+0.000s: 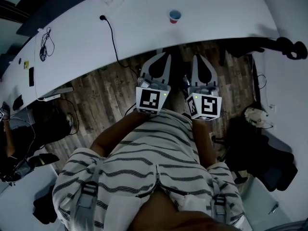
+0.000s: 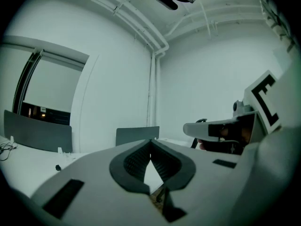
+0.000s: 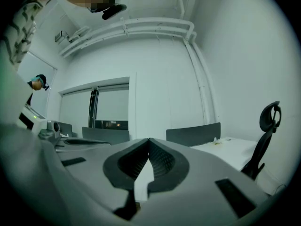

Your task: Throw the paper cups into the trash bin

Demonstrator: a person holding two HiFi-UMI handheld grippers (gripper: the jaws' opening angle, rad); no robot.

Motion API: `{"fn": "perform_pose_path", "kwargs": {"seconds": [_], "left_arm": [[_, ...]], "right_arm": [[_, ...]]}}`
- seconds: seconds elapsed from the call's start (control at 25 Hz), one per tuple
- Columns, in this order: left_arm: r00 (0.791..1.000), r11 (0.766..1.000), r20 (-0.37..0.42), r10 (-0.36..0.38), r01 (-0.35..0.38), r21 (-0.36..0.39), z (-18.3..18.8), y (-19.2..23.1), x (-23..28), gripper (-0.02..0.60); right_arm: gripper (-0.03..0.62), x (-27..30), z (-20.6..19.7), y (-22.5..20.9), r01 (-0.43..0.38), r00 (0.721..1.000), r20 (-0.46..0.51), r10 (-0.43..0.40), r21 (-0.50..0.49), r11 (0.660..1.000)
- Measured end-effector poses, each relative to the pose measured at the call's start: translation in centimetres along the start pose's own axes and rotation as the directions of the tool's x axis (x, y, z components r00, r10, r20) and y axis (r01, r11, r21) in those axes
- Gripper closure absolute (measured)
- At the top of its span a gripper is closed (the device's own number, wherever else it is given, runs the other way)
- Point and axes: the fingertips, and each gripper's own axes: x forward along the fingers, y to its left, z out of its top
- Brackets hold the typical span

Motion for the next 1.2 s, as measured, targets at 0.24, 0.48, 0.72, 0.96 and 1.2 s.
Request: {"fn": "perform_pose_path", "kwargs": {"seconds": [0.24,0.48,0.72,0.96,1.2], "left_arm": [[1.0,1.0,-0.013,-0.016,0.016,-0.006,-0.6,0.6,1.5,0.558],[1.0,1.0,-0.025,0.015,-0.016,-0.027,-1.1,0.3,2.9,0.558],[0.998,0.998,-0.041,0.048,-0.05,-0.036,-2.0,0.4,4.6,0.557],[0.993,0.997,-0.086,0.078,-0.078,0.007,-3.9,0.3,7.2,0.557],[0.992,0.997,-0.099,0.079,-0.079,0.011,-5.2,0.6,9.3,0.555]], "right_arm": [[0.585,1.5,0.1,-0.4,0.012,1.0,-0.008,-0.012,0.004,1.0],[0.585,1.7,0.0,-1.6,-0.007,1.0,-0.012,0.007,0.005,1.0],[0.585,2.1,-0.4,-2.6,-0.03,0.999,-0.022,0.029,-0.007,1.0],[0.585,2.0,-1.7,-4.1,-0.027,0.999,-0.043,0.027,0.007,1.0],[0.585,3.0,-3.5,-4.5,-0.042,0.996,-0.076,0.041,-0.008,0.999]]}}
